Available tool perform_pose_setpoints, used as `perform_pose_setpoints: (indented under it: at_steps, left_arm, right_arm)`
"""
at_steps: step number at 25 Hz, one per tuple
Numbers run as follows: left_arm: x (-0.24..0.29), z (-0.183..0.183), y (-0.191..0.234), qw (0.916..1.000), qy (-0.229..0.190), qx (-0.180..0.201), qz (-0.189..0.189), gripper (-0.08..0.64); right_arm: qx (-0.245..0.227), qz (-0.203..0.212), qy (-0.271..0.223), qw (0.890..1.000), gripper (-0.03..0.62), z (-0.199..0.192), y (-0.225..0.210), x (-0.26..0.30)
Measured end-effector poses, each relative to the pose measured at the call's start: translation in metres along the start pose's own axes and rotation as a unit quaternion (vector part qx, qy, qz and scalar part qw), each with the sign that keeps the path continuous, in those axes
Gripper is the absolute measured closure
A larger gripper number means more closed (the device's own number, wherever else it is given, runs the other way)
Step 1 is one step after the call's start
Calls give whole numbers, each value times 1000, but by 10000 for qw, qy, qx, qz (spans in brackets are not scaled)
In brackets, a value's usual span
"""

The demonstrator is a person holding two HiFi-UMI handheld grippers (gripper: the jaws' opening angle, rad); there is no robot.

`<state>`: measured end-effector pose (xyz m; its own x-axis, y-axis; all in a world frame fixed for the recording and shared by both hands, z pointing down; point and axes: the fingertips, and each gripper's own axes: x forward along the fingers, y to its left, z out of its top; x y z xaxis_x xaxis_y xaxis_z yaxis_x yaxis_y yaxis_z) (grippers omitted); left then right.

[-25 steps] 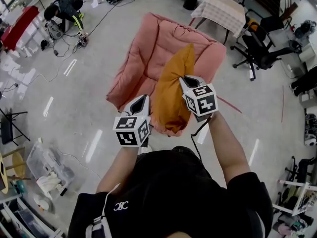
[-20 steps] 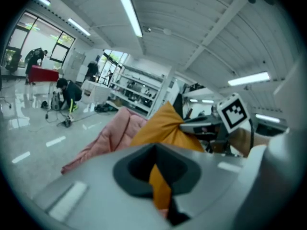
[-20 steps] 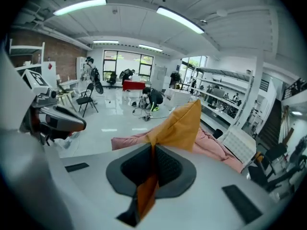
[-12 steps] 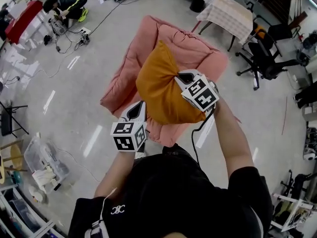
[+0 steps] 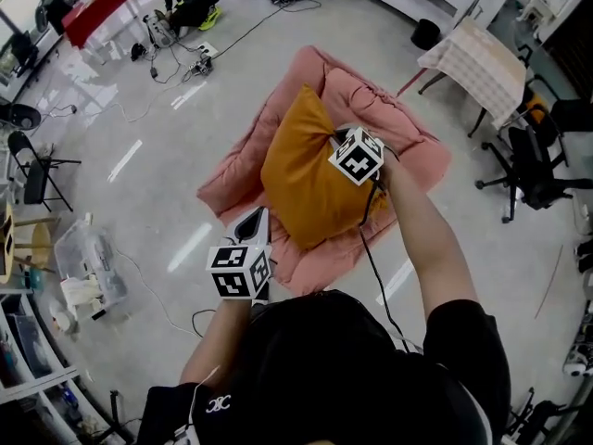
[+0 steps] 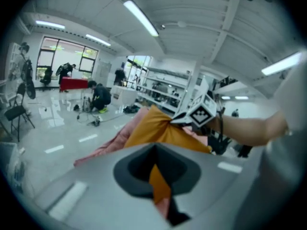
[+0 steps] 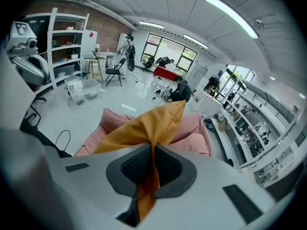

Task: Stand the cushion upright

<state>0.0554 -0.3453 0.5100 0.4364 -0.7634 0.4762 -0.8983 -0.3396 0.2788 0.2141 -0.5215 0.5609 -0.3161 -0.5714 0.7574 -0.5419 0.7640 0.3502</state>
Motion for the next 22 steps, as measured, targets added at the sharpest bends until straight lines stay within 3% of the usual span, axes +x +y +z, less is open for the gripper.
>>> perform_pose_setpoints:
  at_steps: [3, 9, 14, 18, 22]
  left_arm:
    - [2, -1, 5, 9996, 6, -89, 267, 563]
    - [2, -7, 11, 9985, 72, -170, 525, 563]
    - [2, -8, 10, 9988, 132, -95, 468, 563]
    - [5, -11, 7, 9992, 217, 8, 339, 563]
    - [11, -8, -1, 9995, 248, 148, 121, 563]
  right_arm:
    - [138, -186, 200, 9995, 578, -7, -29, 29]
    - [852, -687, 541, 9925, 578, -48, -69, 70]
    - [1706, -1375, 1003, 9705, 538, -117, -89, 83]
    - [2247, -1768, 858, 9544, 476, -141, -99, 63]
    - [2426, -2076, 467, 9465, 501, -138, -95, 37]
